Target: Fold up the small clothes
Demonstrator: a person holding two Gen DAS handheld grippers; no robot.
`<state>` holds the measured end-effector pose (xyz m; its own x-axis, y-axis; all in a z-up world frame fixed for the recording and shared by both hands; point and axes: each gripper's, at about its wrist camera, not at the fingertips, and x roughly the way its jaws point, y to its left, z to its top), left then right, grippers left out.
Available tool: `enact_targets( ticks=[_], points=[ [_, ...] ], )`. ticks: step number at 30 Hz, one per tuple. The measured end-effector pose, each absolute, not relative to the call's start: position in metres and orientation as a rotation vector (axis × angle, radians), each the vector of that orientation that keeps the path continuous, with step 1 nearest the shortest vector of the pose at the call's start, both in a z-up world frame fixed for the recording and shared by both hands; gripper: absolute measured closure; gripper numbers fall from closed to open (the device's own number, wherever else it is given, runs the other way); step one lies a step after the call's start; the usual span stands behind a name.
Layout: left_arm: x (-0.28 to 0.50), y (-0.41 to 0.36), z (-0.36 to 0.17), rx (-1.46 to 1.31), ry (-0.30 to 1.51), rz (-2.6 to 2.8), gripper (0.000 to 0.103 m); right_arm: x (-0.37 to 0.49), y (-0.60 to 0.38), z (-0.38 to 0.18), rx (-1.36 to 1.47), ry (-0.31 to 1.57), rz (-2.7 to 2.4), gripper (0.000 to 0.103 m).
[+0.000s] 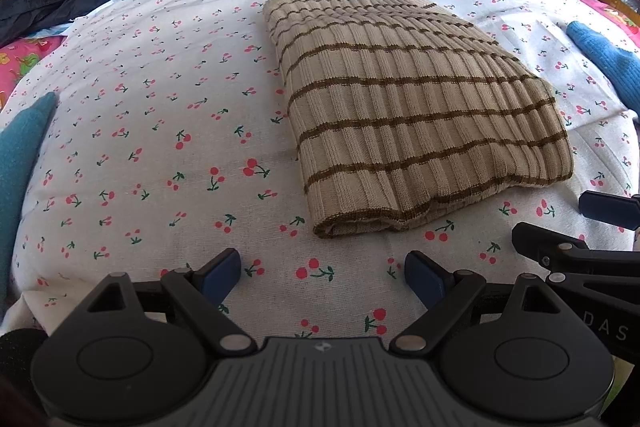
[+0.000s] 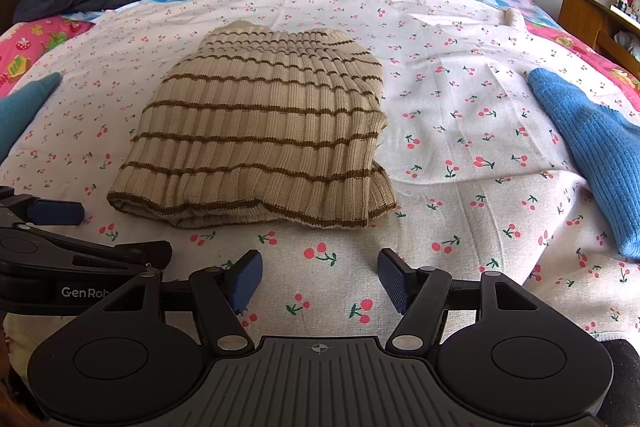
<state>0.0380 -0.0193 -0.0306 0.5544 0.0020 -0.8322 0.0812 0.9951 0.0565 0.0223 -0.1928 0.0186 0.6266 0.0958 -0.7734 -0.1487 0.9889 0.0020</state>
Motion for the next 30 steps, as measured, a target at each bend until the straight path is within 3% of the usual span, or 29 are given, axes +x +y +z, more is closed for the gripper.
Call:
enact_targets(
  ticks=[30],
  points=[
    [0.038, -0.0199, -0.0305, 0.098, 0.986, -0.044, 0.01, 0.0225, -0.194, 0.0172, -0.051, 0.89, 0.146, 0.038]
  ],
)
